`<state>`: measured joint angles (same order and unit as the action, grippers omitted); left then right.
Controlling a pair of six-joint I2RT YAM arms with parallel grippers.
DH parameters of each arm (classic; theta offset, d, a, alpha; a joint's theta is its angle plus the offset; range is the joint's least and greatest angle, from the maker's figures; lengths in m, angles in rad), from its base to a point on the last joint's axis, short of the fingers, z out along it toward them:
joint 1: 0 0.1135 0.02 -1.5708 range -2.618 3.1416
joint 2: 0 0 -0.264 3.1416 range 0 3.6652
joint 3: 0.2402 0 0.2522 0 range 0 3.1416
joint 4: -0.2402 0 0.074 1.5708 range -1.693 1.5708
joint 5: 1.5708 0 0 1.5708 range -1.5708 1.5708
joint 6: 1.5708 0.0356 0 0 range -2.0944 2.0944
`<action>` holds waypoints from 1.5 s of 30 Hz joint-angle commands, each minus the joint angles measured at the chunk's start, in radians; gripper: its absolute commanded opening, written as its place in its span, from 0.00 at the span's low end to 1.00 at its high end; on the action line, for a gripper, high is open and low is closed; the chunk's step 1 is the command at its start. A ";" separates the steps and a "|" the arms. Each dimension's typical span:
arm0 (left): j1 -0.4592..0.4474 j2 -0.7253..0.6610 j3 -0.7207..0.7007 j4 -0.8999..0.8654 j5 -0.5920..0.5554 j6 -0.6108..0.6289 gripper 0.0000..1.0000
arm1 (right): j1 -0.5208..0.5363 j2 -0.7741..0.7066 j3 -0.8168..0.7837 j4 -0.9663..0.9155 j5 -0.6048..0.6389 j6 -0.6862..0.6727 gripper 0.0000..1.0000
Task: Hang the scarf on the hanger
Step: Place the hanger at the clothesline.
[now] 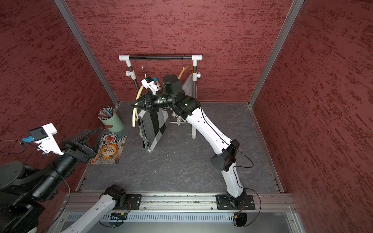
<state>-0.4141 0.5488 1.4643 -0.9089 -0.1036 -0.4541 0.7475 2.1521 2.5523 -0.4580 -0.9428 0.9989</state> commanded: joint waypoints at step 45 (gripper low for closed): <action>-0.014 -0.087 -0.361 0.078 0.071 -0.163 1.00 | -0.246 0.216 0.160 0.600 -0.070 0.256 0.00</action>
<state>-0.4267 0.4877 1.1282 -0.8631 -0.0135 -0.5888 0.5209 2.3611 2.6575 -0.0162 -1.0721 1.2503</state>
